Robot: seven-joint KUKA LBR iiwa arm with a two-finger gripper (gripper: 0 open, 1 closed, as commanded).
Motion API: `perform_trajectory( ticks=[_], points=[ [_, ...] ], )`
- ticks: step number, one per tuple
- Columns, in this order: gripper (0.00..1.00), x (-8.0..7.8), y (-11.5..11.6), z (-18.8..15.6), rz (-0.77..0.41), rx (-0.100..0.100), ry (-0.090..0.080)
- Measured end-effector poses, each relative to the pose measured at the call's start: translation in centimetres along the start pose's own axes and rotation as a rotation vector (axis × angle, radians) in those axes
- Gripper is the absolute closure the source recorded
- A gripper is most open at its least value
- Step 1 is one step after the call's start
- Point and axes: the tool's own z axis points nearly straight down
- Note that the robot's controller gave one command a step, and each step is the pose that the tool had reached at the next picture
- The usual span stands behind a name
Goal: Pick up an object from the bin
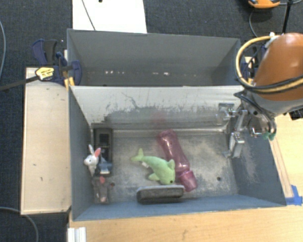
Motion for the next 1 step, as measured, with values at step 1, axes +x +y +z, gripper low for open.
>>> perform_trajectory(
  ticks=[1],
  points=[
    [0.00,-0.14,0.03,-0.47,-0.002,0.001,-0.008]
  ],
)
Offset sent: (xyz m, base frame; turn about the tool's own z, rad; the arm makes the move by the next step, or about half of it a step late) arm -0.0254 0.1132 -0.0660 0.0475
